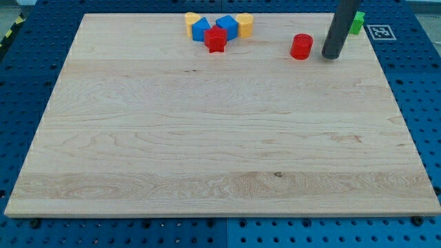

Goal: Nudge the red circle down a bit

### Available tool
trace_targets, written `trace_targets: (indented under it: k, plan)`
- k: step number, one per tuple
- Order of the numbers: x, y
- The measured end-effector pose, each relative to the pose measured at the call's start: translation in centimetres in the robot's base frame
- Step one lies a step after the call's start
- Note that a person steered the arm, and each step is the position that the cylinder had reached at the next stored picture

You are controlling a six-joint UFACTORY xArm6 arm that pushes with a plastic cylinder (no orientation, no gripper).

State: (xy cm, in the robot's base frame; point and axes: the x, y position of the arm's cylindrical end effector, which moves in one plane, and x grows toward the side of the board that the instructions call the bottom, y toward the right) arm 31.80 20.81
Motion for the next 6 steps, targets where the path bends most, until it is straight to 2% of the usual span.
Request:
trace_targets:
  k: [2, 4, 6]
  plan:
    - [-2.8, 0.9]
    - [-3.6, 1.6]
    - [-3.3, -2.5]
